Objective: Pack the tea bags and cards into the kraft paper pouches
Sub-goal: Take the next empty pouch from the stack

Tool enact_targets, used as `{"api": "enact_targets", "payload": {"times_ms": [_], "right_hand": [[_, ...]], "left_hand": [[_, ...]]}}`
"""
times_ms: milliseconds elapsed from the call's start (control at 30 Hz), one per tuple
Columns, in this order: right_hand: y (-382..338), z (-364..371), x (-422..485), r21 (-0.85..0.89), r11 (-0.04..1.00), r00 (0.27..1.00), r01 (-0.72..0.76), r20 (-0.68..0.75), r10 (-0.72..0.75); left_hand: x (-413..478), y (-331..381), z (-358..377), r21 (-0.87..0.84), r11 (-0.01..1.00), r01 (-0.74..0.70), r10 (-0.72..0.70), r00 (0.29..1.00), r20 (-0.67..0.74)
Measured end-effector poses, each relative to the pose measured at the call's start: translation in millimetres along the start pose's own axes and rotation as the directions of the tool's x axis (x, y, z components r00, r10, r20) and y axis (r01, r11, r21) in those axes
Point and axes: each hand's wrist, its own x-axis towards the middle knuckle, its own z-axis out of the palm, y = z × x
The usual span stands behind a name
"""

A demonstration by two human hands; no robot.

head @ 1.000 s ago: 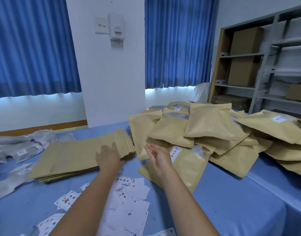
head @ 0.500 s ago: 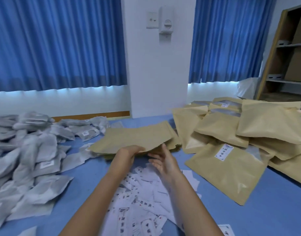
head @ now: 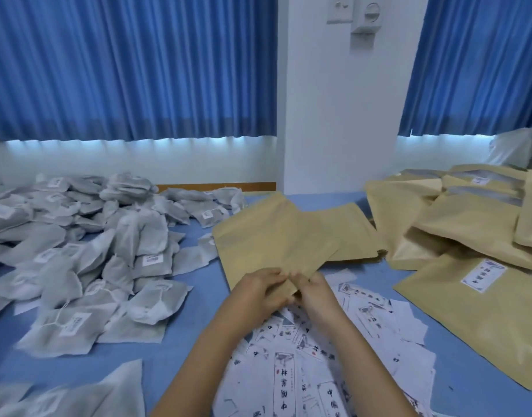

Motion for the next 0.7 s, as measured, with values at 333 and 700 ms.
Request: {"api": "enact_targets", "payload": {"times_ms": [333, 700], "right_hand": [[-3.5, -3.0, -10.8, 0.18, 0.982, 0.938, 0.048, 0.33, -0.106], [-6.7, -7.6, -7.1, 0.151, 0.987, 0.931, 0.059, 0.348, -0.109]], "left_hand": [[-8.0, 0.0, -21.2, -0.257, 0.962, 0.089, -0.086, 0.996, 0.024], [-10.8, -0.5, -28.7, -0.38, 0.904, 0.196, -0.183, 0.981, 0.07]]}}
